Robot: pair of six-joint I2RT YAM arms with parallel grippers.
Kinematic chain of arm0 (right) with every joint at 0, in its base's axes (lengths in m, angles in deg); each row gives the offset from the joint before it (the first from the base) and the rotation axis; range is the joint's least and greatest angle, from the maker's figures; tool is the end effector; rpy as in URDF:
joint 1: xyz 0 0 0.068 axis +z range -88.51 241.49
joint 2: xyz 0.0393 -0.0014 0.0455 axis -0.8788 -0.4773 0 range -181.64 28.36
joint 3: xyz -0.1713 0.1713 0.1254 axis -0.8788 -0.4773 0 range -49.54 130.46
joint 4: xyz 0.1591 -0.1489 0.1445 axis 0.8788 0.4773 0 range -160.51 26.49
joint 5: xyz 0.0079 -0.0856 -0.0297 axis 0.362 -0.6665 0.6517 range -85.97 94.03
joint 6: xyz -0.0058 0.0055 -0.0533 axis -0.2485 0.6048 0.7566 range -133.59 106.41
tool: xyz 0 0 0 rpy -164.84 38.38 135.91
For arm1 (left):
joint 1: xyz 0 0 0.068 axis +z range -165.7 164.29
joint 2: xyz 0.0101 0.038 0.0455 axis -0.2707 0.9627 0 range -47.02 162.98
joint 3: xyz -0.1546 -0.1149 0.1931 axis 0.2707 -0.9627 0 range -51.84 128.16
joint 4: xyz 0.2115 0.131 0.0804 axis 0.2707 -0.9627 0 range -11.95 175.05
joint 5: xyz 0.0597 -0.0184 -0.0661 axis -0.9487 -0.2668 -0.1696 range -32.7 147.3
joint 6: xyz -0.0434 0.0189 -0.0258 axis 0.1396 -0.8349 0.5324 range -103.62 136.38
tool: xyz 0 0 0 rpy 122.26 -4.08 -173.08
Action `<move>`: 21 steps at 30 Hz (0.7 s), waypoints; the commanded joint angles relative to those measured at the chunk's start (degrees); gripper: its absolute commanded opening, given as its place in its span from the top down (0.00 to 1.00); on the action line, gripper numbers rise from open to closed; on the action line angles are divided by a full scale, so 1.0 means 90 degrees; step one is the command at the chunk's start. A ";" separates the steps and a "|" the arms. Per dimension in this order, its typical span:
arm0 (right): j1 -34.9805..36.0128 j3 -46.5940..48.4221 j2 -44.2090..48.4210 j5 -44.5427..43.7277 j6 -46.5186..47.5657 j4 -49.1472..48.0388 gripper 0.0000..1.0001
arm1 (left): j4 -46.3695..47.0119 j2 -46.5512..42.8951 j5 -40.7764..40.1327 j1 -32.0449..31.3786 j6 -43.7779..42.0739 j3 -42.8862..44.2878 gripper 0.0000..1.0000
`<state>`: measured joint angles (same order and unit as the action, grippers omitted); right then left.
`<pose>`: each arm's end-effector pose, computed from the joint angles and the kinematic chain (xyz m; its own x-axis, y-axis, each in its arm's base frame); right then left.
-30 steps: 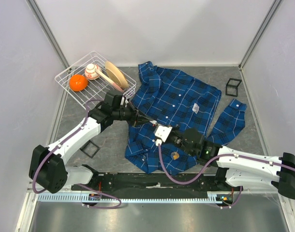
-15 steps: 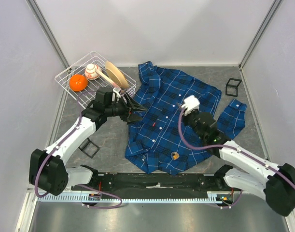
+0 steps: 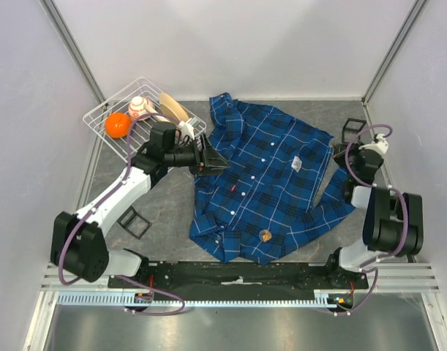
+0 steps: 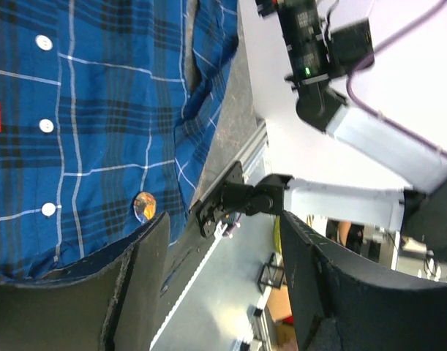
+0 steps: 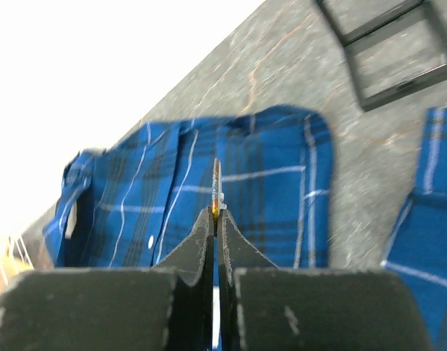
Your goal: Remove the brooch from the garment
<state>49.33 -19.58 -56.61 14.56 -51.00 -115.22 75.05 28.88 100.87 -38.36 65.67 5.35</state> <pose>0.2885 -0.0556 0.1907 -0.1198 0.6368 -0.7617 0.1311 0.7707 0.6236 0.2624 -0.1360 0.2998 -0.9236 -0.2097 -0.3210 0.2098 0.4245 -0.8808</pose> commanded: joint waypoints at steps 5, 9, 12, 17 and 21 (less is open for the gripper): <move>-0.0728 0.0714 -0.1728 -0.0719 -0.1585 -0.2677 1.00 | 0.0515 0.0804 0.0940 -0.0207 -0.0595 0.0472 0.35; -0.0924 0.1065 -0.2530 -0.1051 -0.1937 -0.3497 1.00 | 0.0768 0.1205 0.1096 -0.0412 -0.0604 0.0346 0.35; -0.0943 0.1223 -0.2912 -0.1304 -0.2122 -0.3799 1.00 | 0.0789 0.1342 0.1145 -0.0520 -0.0760 0.0228 0.35; -0.0953 0.1476 -0.3263 -0.1404 -0.1792 -0.3891 1.00 | 0.1071 0.1712 0.1310 -0.0520 -0.0703 0.0014 0.36; -0.1031 0.1895 -0.3459 -0.1297 -0.1567 -0.3168 1.00 | 0.1394 0.1899 0.1447 -0.0539 -0.0507 -0.0056 0.36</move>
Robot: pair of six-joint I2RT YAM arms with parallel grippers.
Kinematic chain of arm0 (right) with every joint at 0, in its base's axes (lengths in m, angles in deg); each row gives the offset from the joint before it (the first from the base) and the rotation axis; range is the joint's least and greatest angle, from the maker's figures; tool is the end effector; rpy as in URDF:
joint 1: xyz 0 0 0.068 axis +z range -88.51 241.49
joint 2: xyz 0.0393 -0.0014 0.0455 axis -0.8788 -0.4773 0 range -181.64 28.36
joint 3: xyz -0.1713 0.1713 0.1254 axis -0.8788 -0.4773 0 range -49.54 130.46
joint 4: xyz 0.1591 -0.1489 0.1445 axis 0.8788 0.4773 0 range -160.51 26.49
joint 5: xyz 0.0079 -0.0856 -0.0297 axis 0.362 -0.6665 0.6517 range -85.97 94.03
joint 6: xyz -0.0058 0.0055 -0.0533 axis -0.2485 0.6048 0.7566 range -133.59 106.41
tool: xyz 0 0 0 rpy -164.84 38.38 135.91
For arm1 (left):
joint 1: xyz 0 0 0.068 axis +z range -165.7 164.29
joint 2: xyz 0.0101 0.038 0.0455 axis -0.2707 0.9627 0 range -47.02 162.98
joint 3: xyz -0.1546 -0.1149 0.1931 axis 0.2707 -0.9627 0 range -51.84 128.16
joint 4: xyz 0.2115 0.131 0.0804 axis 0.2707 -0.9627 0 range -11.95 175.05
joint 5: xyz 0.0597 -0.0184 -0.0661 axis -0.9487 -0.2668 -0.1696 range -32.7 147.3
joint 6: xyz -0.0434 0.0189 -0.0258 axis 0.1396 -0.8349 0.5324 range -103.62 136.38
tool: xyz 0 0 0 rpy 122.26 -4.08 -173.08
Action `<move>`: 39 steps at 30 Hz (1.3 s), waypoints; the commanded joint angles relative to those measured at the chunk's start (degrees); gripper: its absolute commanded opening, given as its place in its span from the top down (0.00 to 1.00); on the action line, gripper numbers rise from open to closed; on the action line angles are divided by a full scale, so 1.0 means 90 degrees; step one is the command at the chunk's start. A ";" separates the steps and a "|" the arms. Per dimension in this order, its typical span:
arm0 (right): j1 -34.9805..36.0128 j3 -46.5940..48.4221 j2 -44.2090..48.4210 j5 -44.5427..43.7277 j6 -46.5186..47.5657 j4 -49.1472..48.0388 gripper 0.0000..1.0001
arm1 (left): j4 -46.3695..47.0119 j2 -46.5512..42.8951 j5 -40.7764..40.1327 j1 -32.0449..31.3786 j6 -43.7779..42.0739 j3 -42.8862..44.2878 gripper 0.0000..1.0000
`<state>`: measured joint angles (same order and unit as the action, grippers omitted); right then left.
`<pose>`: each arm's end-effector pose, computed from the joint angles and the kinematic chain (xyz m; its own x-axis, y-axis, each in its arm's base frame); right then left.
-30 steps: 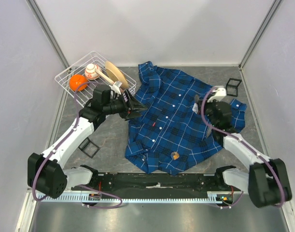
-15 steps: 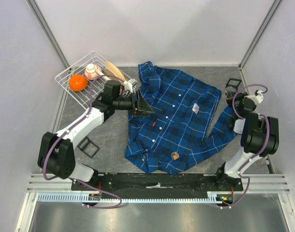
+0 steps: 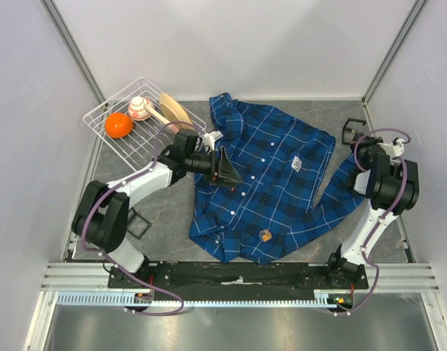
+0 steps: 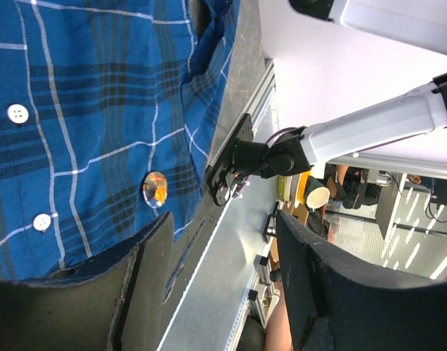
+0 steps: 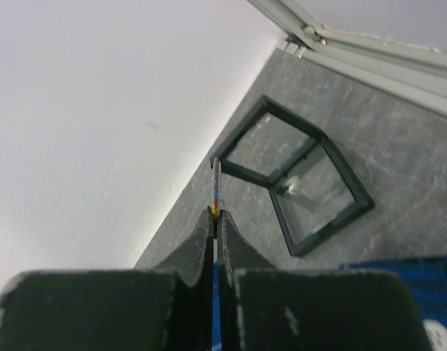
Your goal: Remove the brooch from the garment
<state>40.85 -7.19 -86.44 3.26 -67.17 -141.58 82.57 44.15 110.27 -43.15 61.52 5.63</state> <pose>0.3473 -0.1314 0.1350 0.2803 0.7542 -0.5938 0.2349 0.5459 0.8042 0.2883 -0.1817 0.2350 -0.9717 0.0235 -0.2352 0.2277 0.3604 -0.9046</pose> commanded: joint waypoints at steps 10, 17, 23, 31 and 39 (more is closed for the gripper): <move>-0.0187 0.1251 -0.0720 0.0437 -0.0129 0.0406 1.00 | 0.0617 0.0406 0.0462 -0.0008 0.0033 -0.0058 0.37; -0.0206 0.1427 -0.0721 0.0457 -0.0170 0.0913 1.00 | 0.0647 0.0445 0.0511 -0.0008 0.0091 -0.0087 0.37; -0.0206 0.1632 -0.0906 0.0564 -0.0276 0.1196 0.99 | 0.0686 0.0465 0.0560 0.0002 0.0121 -0.0087 0.38; -0.0167 0.1681 -0.0916 0.0448 -0.0296 0.1519 0.98 | 0.0686 0.0475 0.0560 0.0002 0.0140 -0.0068 0.38; -0.0128 0.1808 -0.1072 0.0457 -0.0316 0.1607 0.96 | 0.0715 0.0475 0.0589 0.0002 0.0160 -0.0077 0.38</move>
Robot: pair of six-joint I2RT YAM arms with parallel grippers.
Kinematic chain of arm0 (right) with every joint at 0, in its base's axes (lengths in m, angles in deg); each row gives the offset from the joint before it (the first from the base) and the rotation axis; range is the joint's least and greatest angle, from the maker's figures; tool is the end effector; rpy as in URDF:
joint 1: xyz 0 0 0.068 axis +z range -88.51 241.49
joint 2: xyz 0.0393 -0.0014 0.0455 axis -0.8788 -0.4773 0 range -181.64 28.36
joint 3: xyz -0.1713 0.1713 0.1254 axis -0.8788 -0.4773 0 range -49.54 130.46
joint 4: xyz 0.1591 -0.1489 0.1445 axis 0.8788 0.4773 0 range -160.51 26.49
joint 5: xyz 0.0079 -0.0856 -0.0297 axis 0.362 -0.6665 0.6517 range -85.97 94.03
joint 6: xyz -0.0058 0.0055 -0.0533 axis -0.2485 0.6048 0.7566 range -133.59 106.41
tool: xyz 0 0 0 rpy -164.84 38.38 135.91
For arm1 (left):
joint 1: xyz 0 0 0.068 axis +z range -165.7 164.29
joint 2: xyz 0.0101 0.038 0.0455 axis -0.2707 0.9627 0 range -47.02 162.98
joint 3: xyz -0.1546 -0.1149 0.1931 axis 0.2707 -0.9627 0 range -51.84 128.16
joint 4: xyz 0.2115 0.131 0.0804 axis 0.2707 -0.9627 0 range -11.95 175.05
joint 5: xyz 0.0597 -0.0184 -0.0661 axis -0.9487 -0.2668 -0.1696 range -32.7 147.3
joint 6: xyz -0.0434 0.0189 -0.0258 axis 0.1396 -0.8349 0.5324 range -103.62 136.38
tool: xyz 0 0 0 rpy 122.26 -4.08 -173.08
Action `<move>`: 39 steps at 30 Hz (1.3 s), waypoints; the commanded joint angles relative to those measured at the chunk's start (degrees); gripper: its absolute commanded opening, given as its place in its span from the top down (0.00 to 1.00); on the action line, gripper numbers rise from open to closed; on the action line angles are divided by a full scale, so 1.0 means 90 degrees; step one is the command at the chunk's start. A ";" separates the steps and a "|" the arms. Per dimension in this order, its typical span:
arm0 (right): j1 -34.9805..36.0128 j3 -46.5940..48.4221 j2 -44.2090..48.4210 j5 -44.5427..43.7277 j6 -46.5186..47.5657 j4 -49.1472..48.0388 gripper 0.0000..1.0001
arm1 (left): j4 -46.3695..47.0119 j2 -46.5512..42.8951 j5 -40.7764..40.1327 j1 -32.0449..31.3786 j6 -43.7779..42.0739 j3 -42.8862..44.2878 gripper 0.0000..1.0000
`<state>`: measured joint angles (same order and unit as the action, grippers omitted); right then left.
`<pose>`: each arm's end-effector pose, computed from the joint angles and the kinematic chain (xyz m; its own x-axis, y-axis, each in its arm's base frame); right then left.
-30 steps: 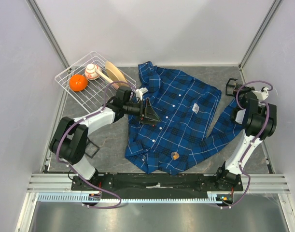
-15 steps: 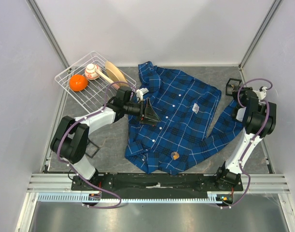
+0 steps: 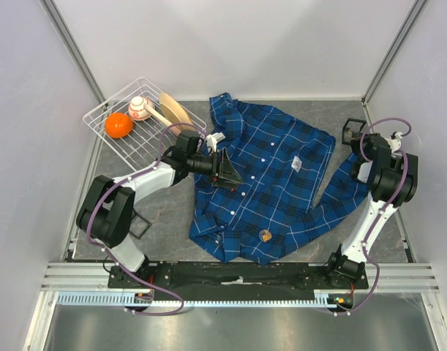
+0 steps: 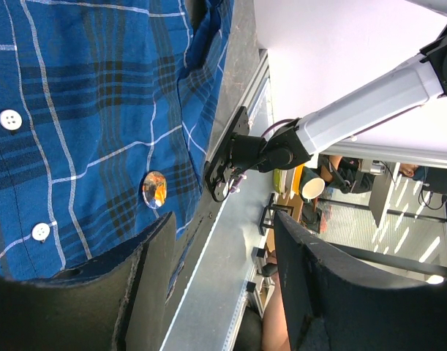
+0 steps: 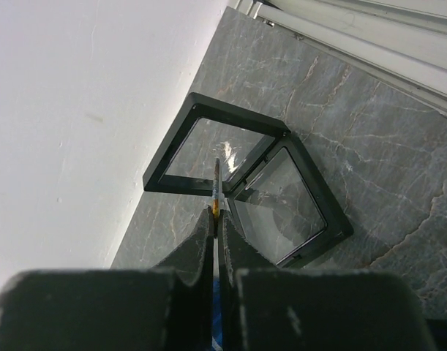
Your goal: Remove the brooch from the garment
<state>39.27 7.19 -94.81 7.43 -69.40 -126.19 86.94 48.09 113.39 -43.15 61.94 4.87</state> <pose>0.3942 -0.1588 0.1135 0.1705 0.8223 -0.5429 0.3248 0.4733 0.8188 0.2955 -0.1867 0.2154 -0.9760 0.0580 -0.2101 0.2174 0.3272 -0.9196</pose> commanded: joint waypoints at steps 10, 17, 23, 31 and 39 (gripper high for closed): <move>0.0183 0.0279 -0.0152 -0.0172 -0.0039 0.0112 0.90 | 0.0239 0.0028 0.0271 0.0012 0.0123 0.0008 0.39; 0.0203 0.0279 -0.0161 -0.0270 0.0010 0.0200 0.88 | 0.0249 0.0018 0.0271 0.0012 0.0143 -0.0002 0.39; 0.0193 0.0259 -0.0142 -0.0339 0.0098 0.0191 0.87 | 0.0288 0.0028 0.0291 0.0022 0.0172 -0.0021 0.39; 0.0193 0.0279 -0.0181 -0.0348 0.0156 0.0152 0.85 | 0.0356 0.0018 0.0310 0.0022 0.0221 -0.0051 0.39; 0.0193 0.0318 -0.0201 -0.0495 0.0244 0.0171 0.81 | 0.0444 0.0008 0.0310 0.0022 0.0260 -0.0100 0.39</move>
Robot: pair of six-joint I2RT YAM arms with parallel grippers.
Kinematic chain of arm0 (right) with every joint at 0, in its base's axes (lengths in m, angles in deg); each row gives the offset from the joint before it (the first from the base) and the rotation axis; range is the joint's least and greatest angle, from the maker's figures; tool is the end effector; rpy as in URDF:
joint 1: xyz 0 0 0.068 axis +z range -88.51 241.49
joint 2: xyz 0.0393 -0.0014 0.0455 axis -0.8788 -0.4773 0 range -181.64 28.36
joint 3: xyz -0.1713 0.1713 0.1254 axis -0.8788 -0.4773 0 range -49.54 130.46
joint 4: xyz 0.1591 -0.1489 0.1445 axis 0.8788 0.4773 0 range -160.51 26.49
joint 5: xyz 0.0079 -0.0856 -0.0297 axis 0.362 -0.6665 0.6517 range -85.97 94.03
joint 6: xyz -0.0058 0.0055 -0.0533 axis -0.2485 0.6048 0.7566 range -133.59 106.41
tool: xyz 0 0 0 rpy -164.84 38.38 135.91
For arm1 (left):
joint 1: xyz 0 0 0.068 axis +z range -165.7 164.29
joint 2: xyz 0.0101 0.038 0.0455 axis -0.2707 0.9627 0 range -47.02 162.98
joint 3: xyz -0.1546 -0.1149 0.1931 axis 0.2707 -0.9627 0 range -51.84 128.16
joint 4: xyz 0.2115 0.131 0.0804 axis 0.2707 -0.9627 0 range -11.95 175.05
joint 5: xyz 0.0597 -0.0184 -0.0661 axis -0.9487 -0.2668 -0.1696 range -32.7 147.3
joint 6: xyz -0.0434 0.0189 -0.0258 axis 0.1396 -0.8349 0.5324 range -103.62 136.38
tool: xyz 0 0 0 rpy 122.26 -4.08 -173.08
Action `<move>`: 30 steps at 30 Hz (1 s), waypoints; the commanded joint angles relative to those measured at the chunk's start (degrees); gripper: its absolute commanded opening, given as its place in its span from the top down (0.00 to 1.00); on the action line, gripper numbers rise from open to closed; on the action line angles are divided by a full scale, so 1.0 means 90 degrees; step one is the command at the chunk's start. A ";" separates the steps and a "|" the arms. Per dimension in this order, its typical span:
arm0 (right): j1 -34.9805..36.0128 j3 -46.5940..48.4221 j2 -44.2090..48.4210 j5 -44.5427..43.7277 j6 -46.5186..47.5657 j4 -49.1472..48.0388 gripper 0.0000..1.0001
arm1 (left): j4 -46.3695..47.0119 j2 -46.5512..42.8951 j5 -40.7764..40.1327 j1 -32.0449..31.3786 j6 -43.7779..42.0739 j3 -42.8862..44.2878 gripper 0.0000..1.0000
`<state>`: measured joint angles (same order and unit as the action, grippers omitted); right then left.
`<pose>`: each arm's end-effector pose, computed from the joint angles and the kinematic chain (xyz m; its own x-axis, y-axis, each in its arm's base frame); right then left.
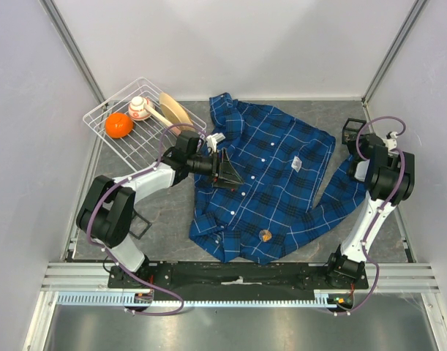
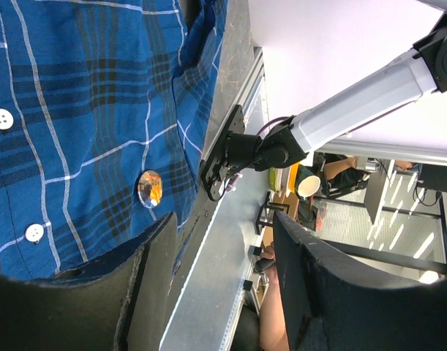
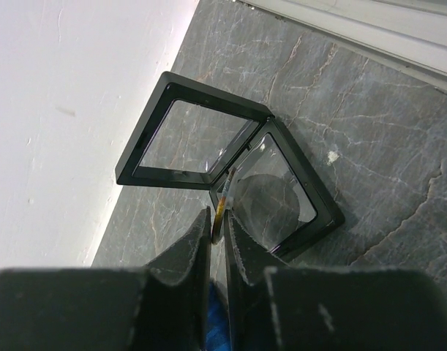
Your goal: Remove the brooch from the garment
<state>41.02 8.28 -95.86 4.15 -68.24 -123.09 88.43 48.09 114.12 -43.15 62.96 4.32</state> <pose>0.4009 -0.1497 0.1052 0.1542 0.8130 -0.5615 0.3838 0.4743 0.7923 0.2950 -0.1867 0.2147 -0.9769 0.0594 -0.2054 0.2136 0.3129 -0.9255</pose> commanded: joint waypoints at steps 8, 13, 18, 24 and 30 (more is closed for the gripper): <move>-0.0001 0.0109 0.0374 -0.0228 0.0340 0.0138 0.69 | 0.0299 0.0008 0.0259 0.0022 0.0156 -0.0039 0.39; -0.0011 0.0099 0.0697 -0.0462 0.0555 0.0636 0.59 | 0.0338 0.0037 0.0269 0.0022 0.0185 -0.0059 0.39; -0.0011 0.0147 0.0834 -0.0531 0.0662 0.0968 0.54 | 0.0347 0.0038 0.0289 0.0022 0.0185 -0.0059 0.39; -0.0011 0.0284 0.1019 -0.0726 0.0867 0.1602 0.47 | 0.0377 0.0048 0.0318 0.0022 0.0185 -0.0068 0.39; 0.0494 0.0868 0.1878 -0.1593 0.1842 0.3733 0.43 | 0.0387 -0.0011 0.0269 0.0022 0.0136 -0.0078 0.38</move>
<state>41.50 9.03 -86.90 -3.08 -59.35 -103.85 89.92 48.09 114.64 -43.15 63.47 4.01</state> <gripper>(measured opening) 0.556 0.616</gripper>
